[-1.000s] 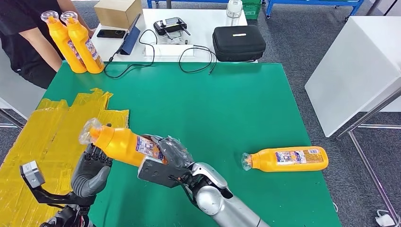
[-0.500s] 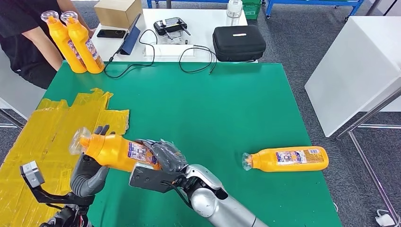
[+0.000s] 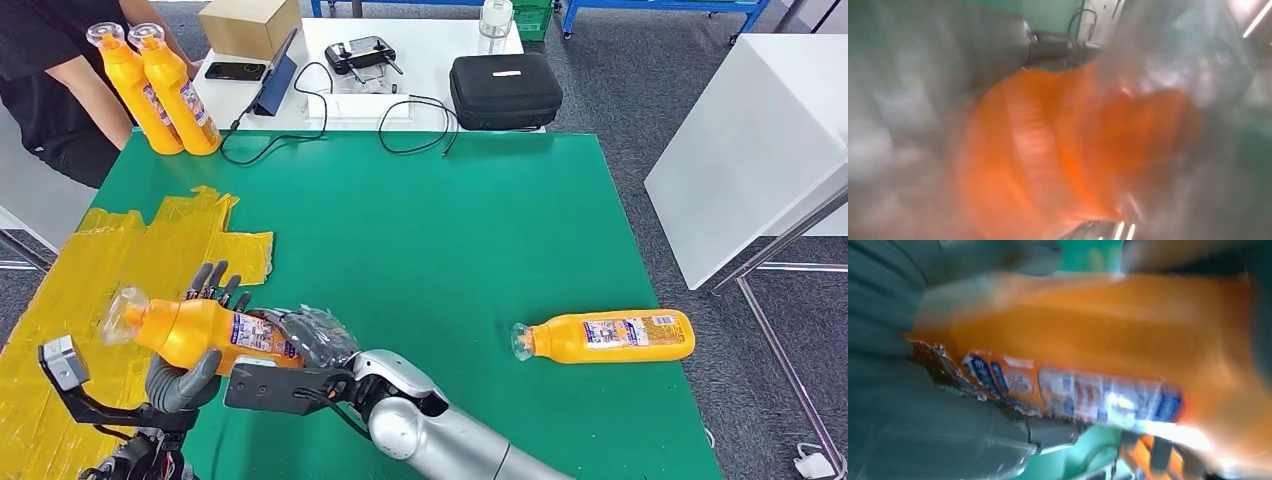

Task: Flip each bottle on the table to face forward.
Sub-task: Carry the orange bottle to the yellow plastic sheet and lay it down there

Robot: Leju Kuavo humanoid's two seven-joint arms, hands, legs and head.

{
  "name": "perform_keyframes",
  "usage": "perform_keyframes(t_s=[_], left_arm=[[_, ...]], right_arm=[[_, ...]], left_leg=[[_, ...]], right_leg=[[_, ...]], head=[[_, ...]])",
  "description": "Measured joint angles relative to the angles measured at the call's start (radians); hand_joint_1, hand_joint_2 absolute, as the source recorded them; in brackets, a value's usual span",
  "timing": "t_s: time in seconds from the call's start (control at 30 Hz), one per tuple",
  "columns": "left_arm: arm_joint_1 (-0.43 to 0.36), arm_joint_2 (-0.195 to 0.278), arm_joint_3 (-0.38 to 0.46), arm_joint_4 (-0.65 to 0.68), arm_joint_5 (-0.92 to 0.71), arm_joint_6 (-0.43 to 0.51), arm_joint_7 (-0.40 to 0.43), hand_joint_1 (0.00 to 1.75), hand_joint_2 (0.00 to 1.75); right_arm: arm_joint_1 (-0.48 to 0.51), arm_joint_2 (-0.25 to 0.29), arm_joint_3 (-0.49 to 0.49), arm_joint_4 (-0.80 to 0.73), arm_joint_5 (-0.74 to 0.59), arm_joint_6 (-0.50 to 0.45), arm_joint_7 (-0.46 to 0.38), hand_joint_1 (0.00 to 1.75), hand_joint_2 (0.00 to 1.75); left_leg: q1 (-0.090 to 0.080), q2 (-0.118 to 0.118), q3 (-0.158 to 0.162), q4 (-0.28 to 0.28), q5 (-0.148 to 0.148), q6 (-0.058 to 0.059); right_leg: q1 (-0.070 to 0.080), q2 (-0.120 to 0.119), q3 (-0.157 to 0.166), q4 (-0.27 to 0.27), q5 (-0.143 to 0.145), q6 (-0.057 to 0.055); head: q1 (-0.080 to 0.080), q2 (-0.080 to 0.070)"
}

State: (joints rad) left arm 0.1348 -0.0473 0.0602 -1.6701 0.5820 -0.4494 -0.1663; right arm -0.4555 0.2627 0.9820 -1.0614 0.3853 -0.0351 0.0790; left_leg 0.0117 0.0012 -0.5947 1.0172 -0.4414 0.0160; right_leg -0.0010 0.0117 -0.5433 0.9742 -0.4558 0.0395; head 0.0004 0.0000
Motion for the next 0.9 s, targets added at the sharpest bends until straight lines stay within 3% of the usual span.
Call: perform_keyframes(t_s=[0.13, 0.2, 0.33, 0.9], left_arm=[[-0.002, 0.0, -0.002, 0.0, -0.001, 0.011, 0.002, 0.0, 1.75], [-0.002, 0.0, -0.002, 0.0, -0.005, 0.014, 0.001, 0.09, 1.75], [-0.002, 0.0, -0.002, 0.0, -0.008, 0.017, -0.002, 1.71, 1.75], [0.0, 0.0, 0.003, 0.0, -0.04, 0.017, -0.039, 1.75, 1.75]], right_arm=[[-0.029, 0.039, 0.018, 0.085, -0.015, -0.02, -0.007, 1.75, 1.75], [-0.04, 0.049, 0.023, 0.109, -0.019, -0.023, -0.008, 1.75, 1.75], [-0.053, 0.06, 0.026, 0.137, -0.023, -0.023, -0.008, 1.75, 1.75], [-0.064, 0.069, 0.03, 0.163, -0.027, -0.019, -0.008, 1.75, 1.75]], left_leg=[[0.0, 0.0, 0.0, 0.0, 0.0, 0.0], [0.0, 0.0, 0.0, 0.0, 0.0, 0.0], [0.0, 0.0, 0.0, 0.0, 0.0, 0.0], [0.0, 0.0, 0.0, 0.0, 0.0, 0.0]], right_leg=[[0.0, 0.0, 0.0, 0.0, 0.0, 0.0], [0.0, 0.0, 0.0, 0.0, 0.0, 0.0], [0.0, 0.0, 0.0, 0.0, 0.0, 0.0], [0.0, 0.0, -0.001, 0.0, 0.0, 0.0]], head=[[0.0, 0.0], [0.0, 0.0], [0.0, 0.0], [0.0, 0.0]])
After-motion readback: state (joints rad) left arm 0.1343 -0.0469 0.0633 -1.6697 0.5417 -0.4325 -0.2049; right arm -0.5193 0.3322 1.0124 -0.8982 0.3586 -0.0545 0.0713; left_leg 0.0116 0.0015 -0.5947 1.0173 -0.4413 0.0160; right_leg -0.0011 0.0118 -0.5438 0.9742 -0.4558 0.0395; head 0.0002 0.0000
